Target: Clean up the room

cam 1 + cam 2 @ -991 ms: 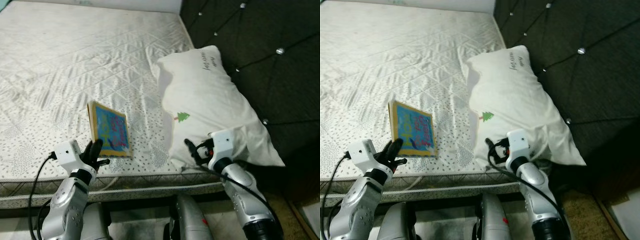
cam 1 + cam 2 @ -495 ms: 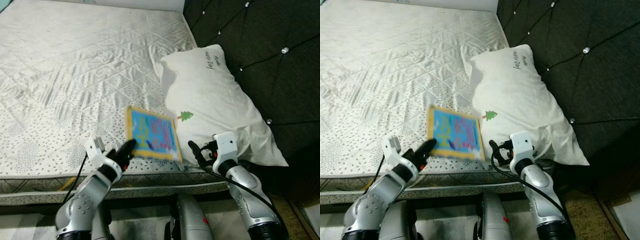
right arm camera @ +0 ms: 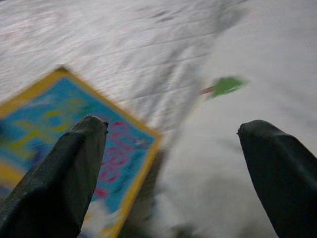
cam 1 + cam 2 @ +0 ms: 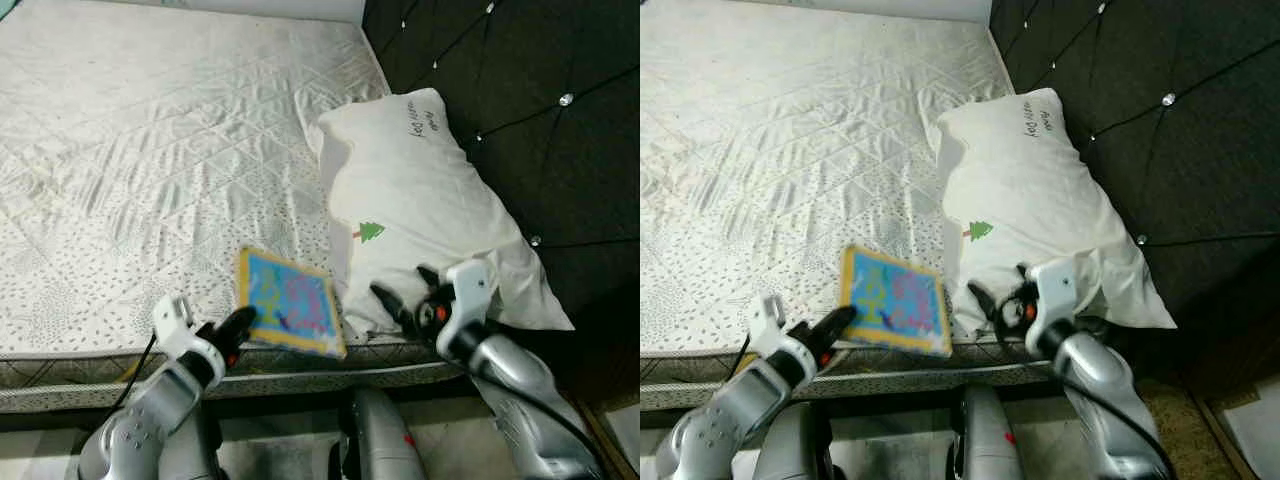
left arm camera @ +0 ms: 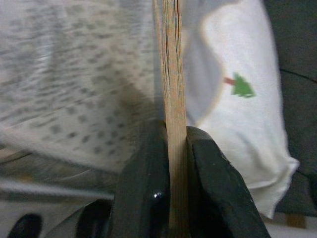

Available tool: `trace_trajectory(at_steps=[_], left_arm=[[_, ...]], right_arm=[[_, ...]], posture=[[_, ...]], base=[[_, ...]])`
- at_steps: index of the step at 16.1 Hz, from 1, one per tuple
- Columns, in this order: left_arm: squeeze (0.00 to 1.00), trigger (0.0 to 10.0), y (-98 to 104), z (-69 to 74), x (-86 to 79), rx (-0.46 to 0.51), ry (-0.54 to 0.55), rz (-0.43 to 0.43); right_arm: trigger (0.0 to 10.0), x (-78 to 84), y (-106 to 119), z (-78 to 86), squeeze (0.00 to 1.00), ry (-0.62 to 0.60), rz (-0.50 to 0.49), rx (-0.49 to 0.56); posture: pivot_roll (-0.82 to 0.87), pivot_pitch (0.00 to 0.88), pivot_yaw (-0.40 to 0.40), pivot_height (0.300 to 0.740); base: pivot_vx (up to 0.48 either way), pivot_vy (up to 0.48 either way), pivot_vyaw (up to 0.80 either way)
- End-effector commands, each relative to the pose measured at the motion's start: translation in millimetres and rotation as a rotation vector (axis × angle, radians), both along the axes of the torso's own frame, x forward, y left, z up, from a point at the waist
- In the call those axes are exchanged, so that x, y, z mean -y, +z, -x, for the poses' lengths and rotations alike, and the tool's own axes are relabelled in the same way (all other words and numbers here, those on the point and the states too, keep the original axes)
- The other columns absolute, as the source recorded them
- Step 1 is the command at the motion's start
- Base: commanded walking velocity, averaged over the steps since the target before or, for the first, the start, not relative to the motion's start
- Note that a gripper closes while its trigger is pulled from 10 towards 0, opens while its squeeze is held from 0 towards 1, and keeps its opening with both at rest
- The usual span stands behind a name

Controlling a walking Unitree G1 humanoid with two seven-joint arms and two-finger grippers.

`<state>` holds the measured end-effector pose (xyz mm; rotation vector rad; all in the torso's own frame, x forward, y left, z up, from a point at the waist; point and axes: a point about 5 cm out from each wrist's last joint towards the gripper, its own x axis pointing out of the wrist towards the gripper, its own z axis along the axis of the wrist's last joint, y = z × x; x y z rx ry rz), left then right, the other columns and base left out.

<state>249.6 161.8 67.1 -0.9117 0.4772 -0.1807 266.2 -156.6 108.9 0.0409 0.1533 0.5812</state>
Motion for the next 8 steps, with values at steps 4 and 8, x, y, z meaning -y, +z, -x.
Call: trace_trajectory(at_steps=[4, 8], left_arm=[[0.00, 10.0, -1, 7.5, -19.8, -0.003, 0.063, -0.078], [0.00, 10.0, -5, -8.4, -50.5, 0.039, 0.130, -0.217]], right_arm=[[10.0, 8.5, 0, 3.8, 0.00, 0.007, 0.037, -0.026], [10.0, 8.7, 2, 3.9, 0.00, -0.007, 0.056, -0.008]], posture=[[-0.18, 0.144, -0.114, 0.603], [-0.19, 0.145, -0.114, 0.603]], base=[[0.000, 0.000, 0.00], [0.000, 0.000, 0.00]])
